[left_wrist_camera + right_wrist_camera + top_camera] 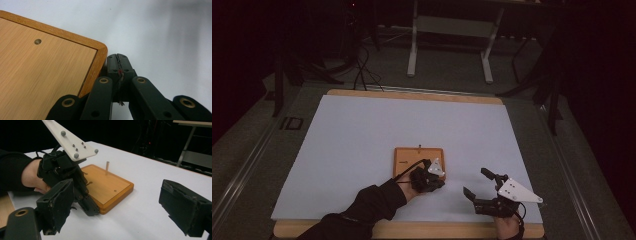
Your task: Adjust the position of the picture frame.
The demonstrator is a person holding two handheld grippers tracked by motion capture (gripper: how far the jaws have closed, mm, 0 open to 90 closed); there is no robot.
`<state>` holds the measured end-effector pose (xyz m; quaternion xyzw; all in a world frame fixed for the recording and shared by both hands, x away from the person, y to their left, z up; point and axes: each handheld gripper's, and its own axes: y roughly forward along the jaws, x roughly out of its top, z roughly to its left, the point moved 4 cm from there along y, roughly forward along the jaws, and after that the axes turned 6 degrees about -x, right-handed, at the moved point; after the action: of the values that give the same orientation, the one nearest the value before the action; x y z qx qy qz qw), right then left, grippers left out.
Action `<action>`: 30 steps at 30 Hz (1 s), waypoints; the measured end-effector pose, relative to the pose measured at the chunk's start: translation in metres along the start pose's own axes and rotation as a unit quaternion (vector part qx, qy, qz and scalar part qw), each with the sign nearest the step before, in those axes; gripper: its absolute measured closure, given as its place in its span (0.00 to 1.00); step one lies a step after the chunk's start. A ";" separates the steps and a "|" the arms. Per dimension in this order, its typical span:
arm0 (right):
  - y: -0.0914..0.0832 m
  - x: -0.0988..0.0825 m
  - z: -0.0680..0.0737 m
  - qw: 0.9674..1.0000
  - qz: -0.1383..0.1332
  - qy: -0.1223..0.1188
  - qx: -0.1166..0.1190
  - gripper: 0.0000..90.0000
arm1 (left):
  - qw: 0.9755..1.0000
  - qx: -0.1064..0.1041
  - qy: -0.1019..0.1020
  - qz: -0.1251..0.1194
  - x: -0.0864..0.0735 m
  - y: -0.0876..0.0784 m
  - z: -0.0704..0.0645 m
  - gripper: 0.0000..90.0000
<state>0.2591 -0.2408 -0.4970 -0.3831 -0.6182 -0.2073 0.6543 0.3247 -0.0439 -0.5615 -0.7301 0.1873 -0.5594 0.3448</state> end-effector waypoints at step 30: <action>0.014 0.017 0.004 1.000 0.000 0.005 0.024 0.14 | 0.995 0.022 -0.029 -0.097 -0.009 -0.087 0.020 0.97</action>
<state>0.2692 -0.2259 -0.4838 -0.3665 -0.6197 -0.1942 0.6663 0.3311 0.0281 -0.5087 -0.7530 0.0928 -0.5728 0.3102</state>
